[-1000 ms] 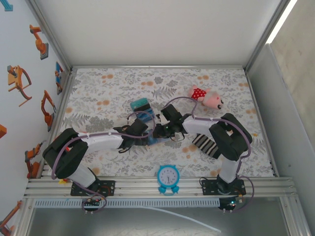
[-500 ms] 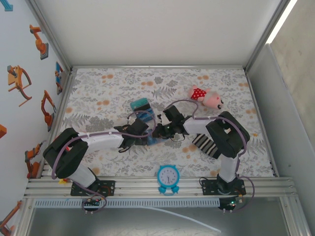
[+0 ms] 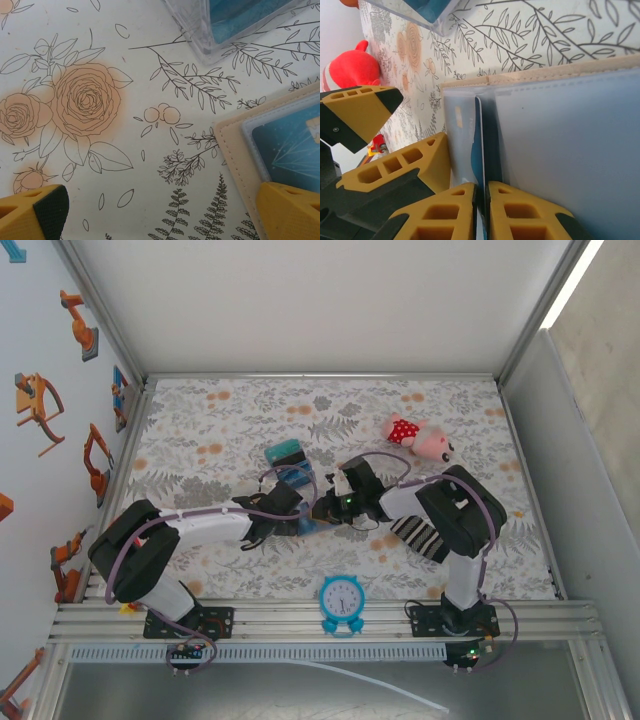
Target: Take the credit cards out of the card holder
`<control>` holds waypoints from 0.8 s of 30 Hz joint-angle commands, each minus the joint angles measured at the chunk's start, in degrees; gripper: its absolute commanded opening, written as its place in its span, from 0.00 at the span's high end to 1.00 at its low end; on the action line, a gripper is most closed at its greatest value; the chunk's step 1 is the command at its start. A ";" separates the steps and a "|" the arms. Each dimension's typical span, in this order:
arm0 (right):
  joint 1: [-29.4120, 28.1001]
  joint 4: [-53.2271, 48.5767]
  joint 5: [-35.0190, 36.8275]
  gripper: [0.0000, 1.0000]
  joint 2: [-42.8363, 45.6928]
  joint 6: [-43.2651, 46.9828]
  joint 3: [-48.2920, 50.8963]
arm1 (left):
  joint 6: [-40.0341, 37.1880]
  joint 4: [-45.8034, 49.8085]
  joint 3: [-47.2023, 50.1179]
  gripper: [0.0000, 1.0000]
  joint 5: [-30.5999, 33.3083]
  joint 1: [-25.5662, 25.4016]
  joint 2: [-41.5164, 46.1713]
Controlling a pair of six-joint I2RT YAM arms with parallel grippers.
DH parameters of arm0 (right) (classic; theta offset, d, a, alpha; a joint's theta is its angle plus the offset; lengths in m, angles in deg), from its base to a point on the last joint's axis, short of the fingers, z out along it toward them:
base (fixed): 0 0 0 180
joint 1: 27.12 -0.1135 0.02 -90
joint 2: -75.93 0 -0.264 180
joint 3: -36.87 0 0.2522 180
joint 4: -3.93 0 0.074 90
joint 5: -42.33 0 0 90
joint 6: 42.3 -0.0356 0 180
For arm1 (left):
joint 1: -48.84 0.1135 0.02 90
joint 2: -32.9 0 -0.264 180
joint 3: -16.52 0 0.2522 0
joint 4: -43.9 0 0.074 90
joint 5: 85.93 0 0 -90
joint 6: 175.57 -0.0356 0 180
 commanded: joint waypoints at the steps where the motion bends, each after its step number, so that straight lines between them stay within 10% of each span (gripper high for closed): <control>1: 0.36 3.55 -1.54 0.87 0.51 -1.50 0.97 | -0.40 2.35 -1.28 0.03 -0.12 -0.57 -1.27; 24: 3.34 14.09 -3.78 0.84 1.79 -6.90 6.04 | -0.54 3.25 -1.90 0.03 0.58 -0.65 -2.13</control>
